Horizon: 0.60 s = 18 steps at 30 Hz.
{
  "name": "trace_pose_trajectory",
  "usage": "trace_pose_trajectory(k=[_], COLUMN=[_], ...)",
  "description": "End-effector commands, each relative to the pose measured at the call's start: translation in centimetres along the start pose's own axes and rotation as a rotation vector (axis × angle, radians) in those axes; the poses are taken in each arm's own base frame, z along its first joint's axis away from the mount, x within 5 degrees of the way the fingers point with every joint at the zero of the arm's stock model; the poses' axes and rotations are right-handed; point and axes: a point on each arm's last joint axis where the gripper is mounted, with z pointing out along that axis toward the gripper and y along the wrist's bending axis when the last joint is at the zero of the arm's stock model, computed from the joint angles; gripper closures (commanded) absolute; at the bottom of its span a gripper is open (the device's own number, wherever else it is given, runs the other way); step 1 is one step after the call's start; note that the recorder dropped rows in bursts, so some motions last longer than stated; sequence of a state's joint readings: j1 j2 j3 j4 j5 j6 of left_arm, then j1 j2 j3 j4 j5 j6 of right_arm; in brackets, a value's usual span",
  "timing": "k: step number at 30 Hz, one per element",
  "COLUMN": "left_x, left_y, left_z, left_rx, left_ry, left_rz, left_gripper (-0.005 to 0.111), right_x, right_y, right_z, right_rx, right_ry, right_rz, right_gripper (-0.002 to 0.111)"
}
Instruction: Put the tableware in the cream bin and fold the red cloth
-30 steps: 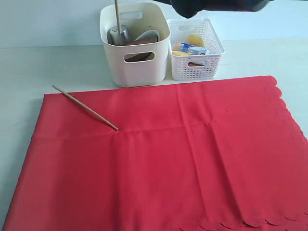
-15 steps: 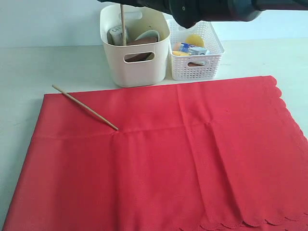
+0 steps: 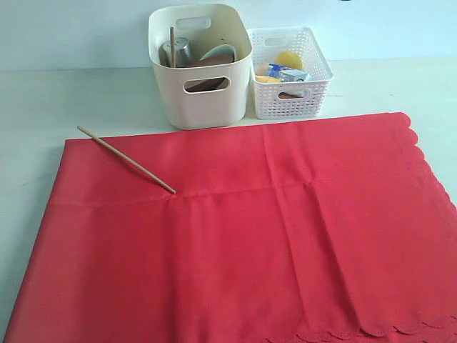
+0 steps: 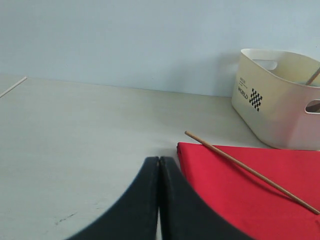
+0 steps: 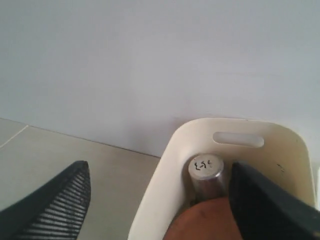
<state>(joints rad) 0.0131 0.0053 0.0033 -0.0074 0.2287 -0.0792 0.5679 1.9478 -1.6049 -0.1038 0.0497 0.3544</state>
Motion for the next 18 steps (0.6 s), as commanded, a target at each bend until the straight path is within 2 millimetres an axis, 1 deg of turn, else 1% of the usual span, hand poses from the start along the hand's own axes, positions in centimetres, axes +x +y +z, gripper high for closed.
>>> trace_pose_trajectory(k=[1,4,8,9,10,11,12,13,14,15,16,17,18], left_x=[-0.2,-0.2,-0.2,-0.2,-0.2,-0.2,-0.2,-0.2,-0.2,-0.2,-0.2,-0.2,-0.2], left_y=[-0.1,-0.1,-0.1,-0.1,-0.1,-0.1,-0.1,-0.1,-0.1,-0.1,-0.1,-0.1,-0.1], left_z=[-0.1,-0.1,-0.1,-0.1,-0.1,-0.1,-0.1,-0.1,-0.1,-0.1,-0.1,-0.1,-0.1], left_rx=[0.01,0.01,0.01,0.01,0.01,0.01,0.01,0.01,0.01,0.01,0.01,0.01,0.01], left_ry=[-0.02,-0.02,-0.02,-0.02,-0.02,-0.02,-0.02,-0.02,-0.02,-0.02,-0.02,-0.02,-0.02], left_rz=[-0.005,-0.005,-0.005,-0.005,-0.005,-0.005,-0.005,-0.005,-0.005,-0.005,-0.005,-0.005,-0.005], left_gripper=[0.105,0.105,0.105,0.105,0.105,0.105,0.105,0.105,0.105,0.105,0.105,0.105,0.105], right_x=[-1.0,0.2,3.5,4.5,6.3,7.3,9.2,10.3,12.3,12.9,14.2,14.6,15.3], right_y=[0.8,2.5,5.5,6.2,7.3,7.8,8.4,8.6,8.3,8.2,7.6,7.7,7.8], right_z=[-1.9,-2.5,-2.4,-2.2,-1.7,-1.4,-0.6,-0.3,0.5,0.8,1.8,2.1,3.1], right_rx=[0.022,0.008,-0.046,-0.062,-0.087,-0.097,-0.107,-0.107,-0.101,-0.099,-0.078,-0.078,-0.096], right_ry=[0.079,0.199,0.384,0.421,0.474,0.499,0.554,0.588,0.685,0.726,0.818,0.854,0.903], right_rz=[-0.03,-0.166,-0.356,-0.389,-0.433,-0.446,-0.463,-0.469,-0.428,-0.402,-0.384,-0.392,-0.421], right_gripper=[0.035,0.037,0.04,0.042,0.044,0.044,0.046,0.047,0.047,0.047,0.047,0.047,0.047])
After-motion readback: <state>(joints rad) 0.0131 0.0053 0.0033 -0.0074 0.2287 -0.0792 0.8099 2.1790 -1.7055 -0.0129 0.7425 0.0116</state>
